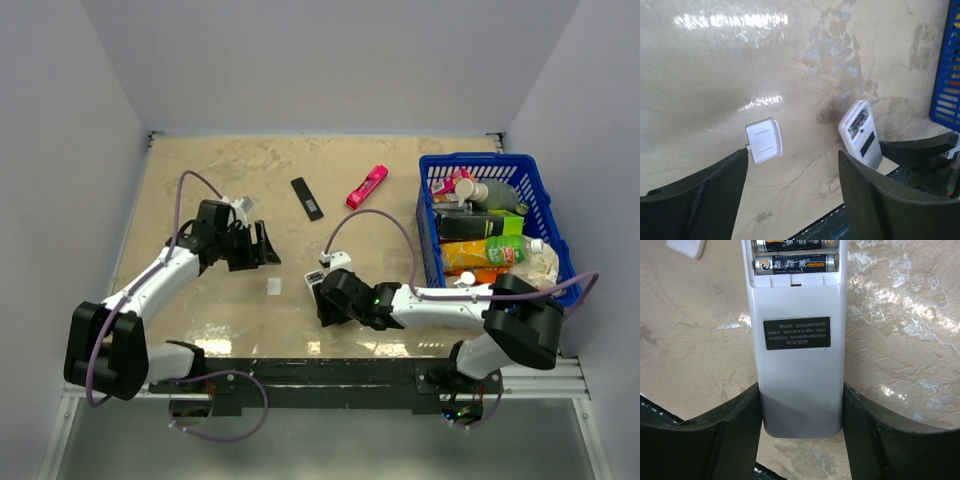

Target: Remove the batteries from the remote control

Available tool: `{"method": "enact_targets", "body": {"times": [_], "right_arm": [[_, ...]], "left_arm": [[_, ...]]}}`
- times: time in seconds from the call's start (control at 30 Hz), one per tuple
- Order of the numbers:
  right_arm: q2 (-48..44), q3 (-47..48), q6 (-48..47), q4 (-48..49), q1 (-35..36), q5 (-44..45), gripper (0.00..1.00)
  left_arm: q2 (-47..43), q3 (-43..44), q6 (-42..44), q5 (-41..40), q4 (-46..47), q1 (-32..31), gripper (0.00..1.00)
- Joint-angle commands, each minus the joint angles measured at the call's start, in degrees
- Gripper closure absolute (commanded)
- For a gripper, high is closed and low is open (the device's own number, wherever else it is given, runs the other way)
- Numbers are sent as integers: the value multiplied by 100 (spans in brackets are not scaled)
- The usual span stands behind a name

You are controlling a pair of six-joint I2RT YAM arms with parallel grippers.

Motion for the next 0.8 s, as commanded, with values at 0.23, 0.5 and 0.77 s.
{"method": "enact_targets", "body": {"times": [0.23,0.5,0.77], "right_arm": [[294,284,178,-141,-20,209,29],[-13,697,161,-625,-28,376,26],[-269,1724,-270,-1258,-203,1061,27]], "left_arm": [[-373,677,798,-883,-712,2,6],[-988,404,816,-1339,-528,2,7],[-1831,378,658,-1911,-528,2,7]]}}
